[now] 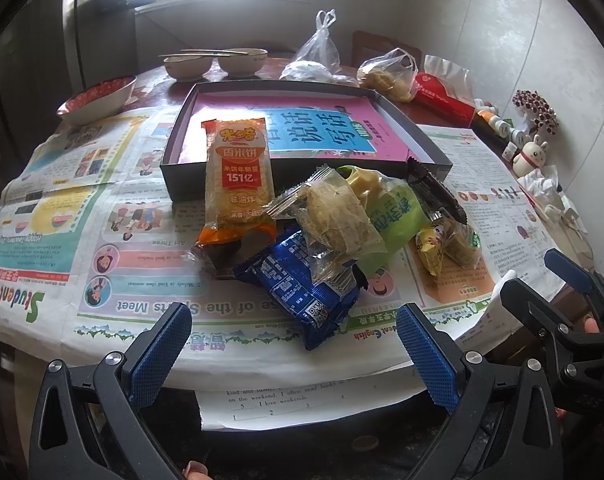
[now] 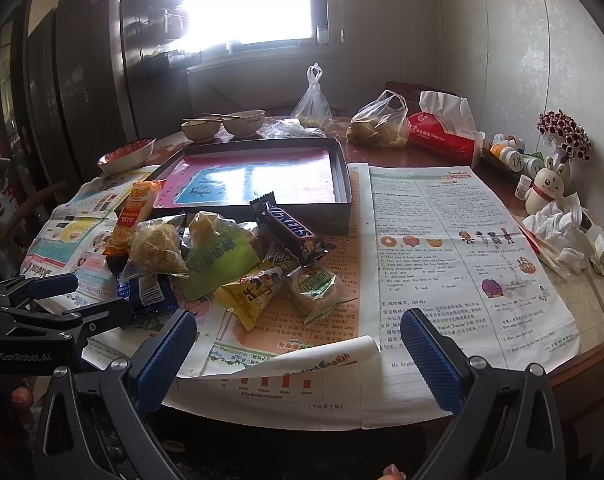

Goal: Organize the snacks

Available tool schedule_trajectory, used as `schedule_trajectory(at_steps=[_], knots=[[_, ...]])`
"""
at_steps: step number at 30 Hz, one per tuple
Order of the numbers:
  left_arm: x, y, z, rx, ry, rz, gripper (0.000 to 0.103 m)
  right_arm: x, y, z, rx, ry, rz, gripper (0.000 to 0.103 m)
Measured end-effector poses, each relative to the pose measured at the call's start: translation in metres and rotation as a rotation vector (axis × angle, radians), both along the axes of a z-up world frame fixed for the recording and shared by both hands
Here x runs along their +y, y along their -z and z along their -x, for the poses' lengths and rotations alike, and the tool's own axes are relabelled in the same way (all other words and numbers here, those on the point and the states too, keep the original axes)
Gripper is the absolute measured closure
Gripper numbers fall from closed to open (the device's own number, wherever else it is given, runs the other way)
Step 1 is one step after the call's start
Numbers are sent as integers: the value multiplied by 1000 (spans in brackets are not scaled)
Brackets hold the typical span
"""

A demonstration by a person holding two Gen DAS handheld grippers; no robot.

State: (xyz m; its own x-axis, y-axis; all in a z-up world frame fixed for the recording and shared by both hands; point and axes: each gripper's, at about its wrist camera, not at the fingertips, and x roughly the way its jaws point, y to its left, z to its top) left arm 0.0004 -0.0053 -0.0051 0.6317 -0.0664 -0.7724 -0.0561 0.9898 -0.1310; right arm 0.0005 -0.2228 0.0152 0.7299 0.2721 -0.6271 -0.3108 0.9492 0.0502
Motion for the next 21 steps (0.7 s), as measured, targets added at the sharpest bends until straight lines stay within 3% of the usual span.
schedule_trajectory(at_steps=[21], knots=[[-5, 0, 0, -1, 1, -1, 1, 0, 1, -1, 6, -4, 7, 0]])
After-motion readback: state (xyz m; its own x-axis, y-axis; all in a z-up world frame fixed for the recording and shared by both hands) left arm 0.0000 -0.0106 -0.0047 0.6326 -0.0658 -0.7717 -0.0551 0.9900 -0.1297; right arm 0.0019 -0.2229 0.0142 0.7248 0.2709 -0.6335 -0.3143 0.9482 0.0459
